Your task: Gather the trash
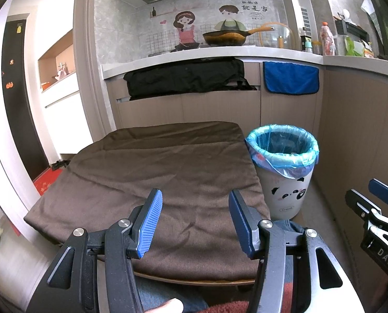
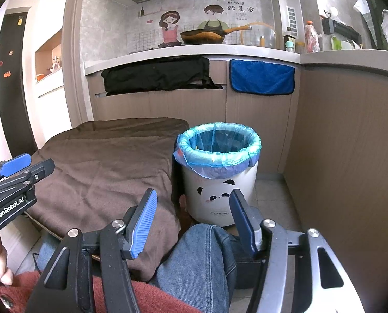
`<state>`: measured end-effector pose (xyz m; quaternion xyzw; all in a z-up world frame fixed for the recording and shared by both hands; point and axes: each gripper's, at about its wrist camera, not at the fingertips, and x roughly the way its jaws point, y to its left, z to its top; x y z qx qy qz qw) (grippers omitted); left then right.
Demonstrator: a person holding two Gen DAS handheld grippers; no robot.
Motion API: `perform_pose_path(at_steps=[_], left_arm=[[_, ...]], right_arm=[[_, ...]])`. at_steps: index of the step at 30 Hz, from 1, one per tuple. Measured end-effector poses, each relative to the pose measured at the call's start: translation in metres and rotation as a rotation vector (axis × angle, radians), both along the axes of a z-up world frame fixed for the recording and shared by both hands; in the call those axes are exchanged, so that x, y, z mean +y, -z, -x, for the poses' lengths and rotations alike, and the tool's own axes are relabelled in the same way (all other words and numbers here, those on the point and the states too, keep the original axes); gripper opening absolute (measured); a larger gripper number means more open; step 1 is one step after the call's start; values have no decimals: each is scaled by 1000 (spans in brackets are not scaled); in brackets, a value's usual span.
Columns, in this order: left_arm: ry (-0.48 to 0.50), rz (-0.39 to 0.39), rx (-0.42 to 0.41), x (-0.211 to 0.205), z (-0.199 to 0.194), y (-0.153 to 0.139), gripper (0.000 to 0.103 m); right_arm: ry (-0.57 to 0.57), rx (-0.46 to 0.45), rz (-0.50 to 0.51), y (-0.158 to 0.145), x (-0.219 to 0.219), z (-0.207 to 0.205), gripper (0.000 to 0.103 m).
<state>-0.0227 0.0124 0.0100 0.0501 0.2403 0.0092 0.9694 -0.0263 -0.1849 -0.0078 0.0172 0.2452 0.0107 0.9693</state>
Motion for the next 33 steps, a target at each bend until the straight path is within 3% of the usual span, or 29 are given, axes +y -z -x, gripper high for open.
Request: perform_pose_path(at_steps=[33], left_arm=[[2,0,-7,1,0,-1,54]], right_arm=[[-1,-2,1,0,0,-1,55]])
